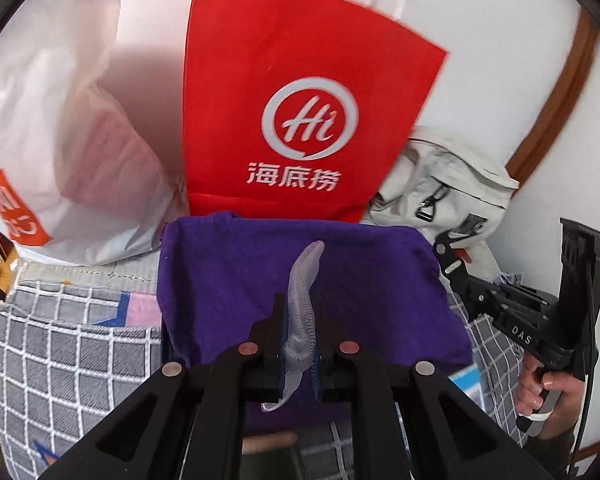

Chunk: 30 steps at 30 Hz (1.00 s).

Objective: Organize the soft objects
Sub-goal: 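Carry the clear bag onto the purple towel and open the left gripper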

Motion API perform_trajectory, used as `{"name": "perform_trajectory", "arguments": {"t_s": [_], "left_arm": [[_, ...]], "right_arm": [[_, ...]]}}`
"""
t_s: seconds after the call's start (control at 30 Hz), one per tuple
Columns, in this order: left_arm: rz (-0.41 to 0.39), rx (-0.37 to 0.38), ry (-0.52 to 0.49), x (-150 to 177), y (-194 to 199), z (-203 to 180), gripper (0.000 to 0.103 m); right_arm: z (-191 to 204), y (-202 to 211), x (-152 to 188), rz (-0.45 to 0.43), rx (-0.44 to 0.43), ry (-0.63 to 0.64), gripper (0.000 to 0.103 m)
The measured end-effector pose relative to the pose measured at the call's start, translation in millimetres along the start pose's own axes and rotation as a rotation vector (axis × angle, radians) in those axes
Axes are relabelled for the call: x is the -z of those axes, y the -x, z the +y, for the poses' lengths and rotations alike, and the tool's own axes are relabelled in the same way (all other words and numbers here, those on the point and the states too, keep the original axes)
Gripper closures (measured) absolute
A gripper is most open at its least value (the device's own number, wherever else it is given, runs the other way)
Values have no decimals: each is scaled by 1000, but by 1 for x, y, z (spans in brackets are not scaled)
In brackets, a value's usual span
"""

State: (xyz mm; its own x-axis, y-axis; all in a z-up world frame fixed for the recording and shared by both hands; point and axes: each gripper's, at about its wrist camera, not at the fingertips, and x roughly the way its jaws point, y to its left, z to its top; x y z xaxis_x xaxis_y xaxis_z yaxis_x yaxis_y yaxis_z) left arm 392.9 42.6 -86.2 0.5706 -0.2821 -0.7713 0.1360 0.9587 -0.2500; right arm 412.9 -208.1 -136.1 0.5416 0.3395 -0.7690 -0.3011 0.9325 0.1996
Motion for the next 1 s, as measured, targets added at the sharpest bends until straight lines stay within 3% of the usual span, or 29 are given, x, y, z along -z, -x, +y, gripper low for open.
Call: {"name": "perform_trajectory", "arguments": {"t_s": [0.27, 0.67, 0.77, 0.83, 0.9, 0.97, 1.0], "left_arm": [[63, -3, 44, -11, -55, 28, 93], [110, -64, 59, -10, -87, 51, 93], [121, -73, 69, -11, -89, 53, 81], [124, -89, 74, -11, -89, 54, 60], [113, -106, 74, -10, -86, 54, 47], [93, -118, 79, -11, -79, 55, 45], [88, -119, 82, -11, -76, 55, 45]], "right_arm": [[-12, -44, -2, 72, -10, -17, 100], [-35, -82, -1, 165, 6, -30, 99], [-38, -85, 2, 170, 18, -33, 96], [-39, -84, 3, 169, 14, -30, 94], [-38, -79, 3, 158, 13, -25, 82], [-41, -68, 3, 140, 20, -18, 60], [-40, -61, 3, 121, 24, -14, 58]]}}
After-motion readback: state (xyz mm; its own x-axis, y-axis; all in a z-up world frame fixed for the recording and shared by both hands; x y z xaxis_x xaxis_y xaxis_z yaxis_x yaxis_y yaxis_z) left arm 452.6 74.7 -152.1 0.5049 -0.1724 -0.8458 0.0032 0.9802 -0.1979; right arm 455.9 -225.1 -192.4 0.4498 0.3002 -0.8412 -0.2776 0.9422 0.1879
